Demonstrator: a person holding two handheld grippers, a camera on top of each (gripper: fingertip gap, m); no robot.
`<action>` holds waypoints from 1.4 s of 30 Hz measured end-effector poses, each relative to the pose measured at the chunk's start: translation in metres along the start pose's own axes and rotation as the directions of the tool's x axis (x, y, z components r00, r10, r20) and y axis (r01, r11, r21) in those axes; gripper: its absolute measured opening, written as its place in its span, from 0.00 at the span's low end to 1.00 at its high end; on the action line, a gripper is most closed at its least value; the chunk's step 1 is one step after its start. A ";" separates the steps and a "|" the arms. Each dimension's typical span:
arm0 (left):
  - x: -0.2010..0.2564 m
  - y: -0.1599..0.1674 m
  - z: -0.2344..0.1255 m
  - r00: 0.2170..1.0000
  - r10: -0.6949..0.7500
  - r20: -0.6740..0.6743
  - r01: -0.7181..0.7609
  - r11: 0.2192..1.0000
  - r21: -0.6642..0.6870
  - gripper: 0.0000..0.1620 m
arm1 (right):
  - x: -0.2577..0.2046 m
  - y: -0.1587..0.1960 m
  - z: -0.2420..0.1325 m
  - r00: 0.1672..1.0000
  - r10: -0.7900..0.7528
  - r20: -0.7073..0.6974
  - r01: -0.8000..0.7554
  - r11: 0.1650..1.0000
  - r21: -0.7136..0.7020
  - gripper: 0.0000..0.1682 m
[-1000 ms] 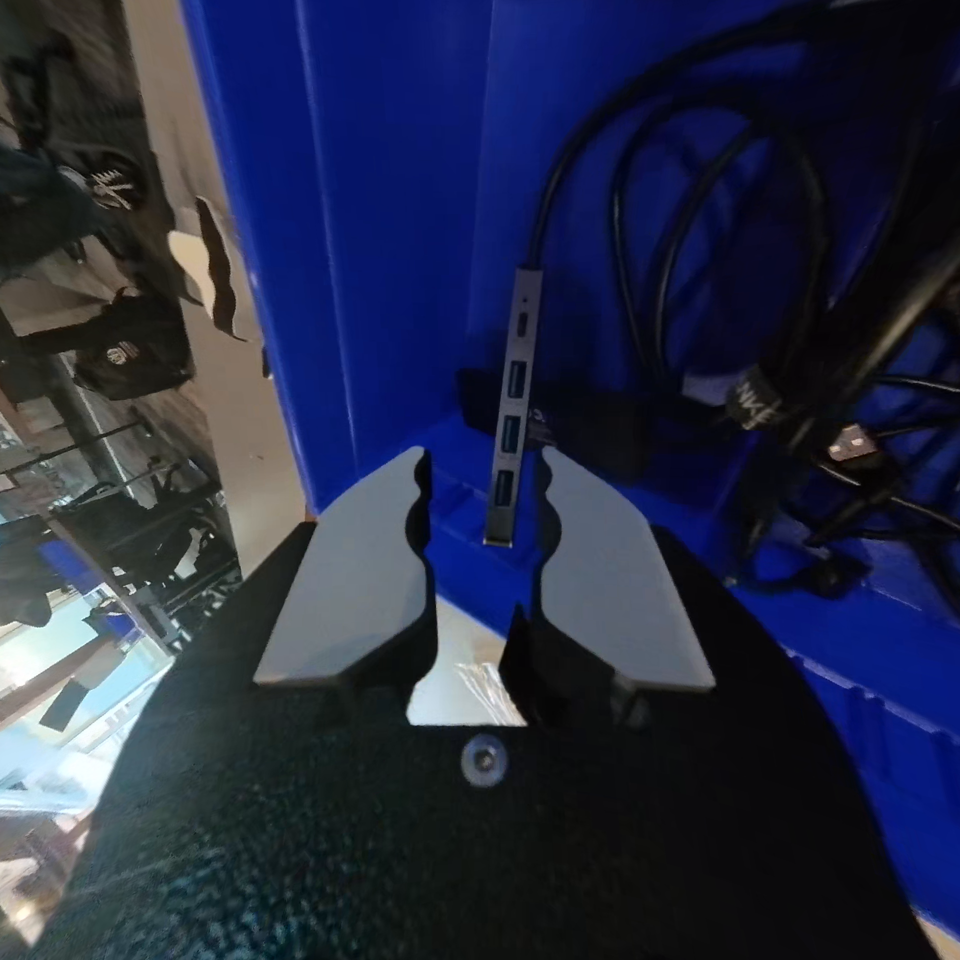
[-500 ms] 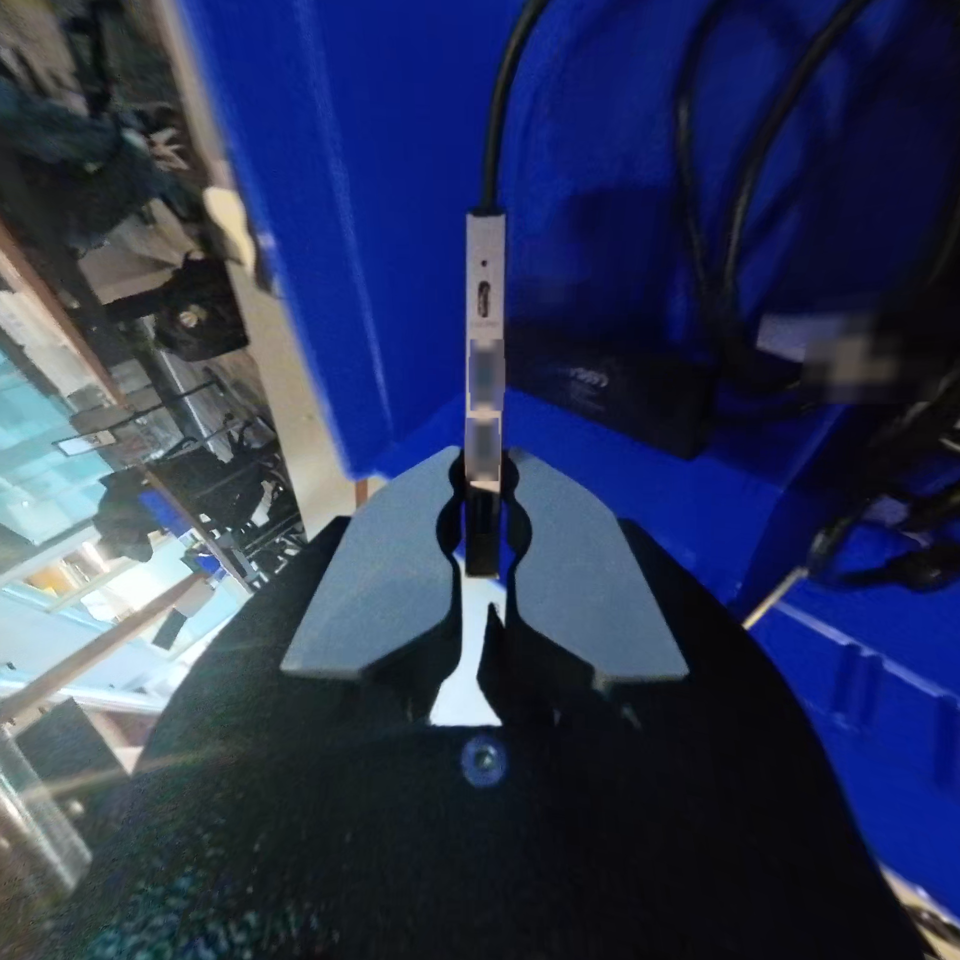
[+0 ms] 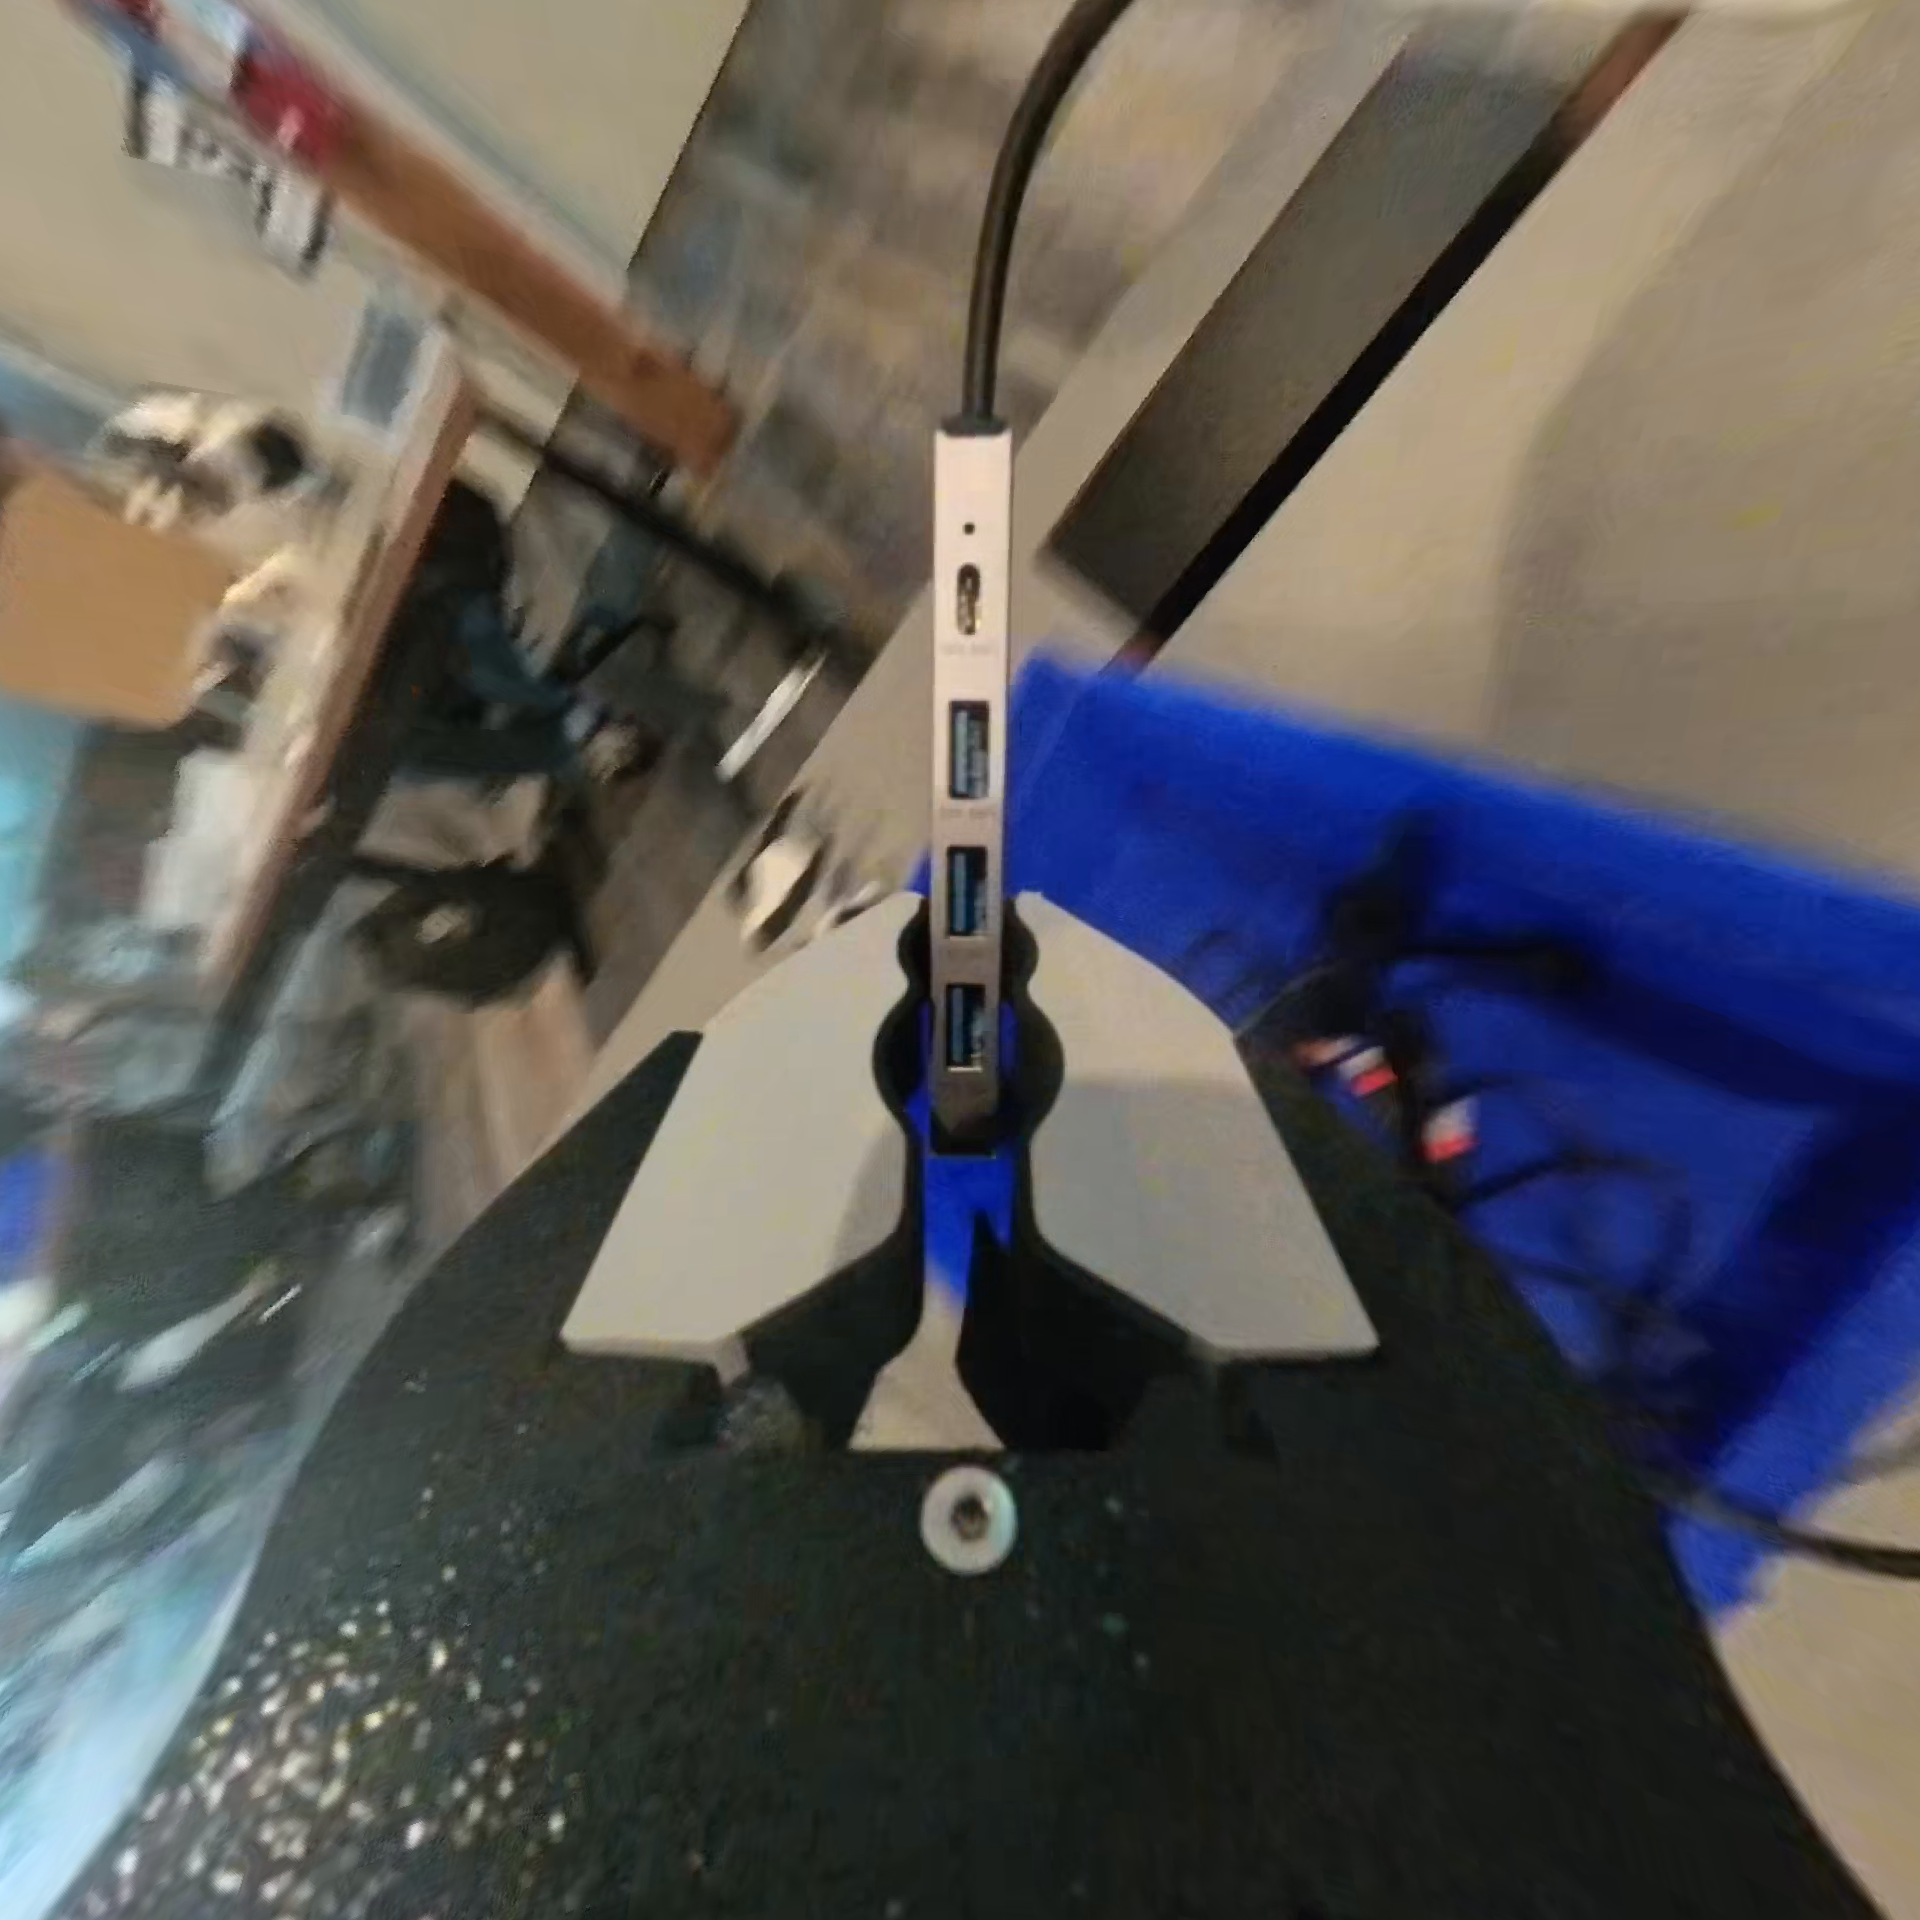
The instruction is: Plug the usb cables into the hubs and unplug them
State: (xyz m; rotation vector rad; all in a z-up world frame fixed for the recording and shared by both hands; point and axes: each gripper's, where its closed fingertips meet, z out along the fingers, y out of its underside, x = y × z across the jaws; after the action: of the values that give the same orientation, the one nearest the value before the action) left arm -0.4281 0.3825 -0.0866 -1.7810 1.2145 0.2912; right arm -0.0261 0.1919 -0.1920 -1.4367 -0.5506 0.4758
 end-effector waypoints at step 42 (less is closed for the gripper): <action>0.363 -0.075 0.051 0.787 0.369 -0.494 -0.359 0.926 0.119 0.08 | 0.008 -0.014 -0.011 1.000 -0.002 -0.031 0.004 0.998 0.062 0.20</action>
State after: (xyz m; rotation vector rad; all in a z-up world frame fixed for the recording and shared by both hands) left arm -0.1763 0.2081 -0.3020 -1.6431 1.9460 0.0161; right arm -0.0134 0.1871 -0.1777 -1.3814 -0.5089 0.4643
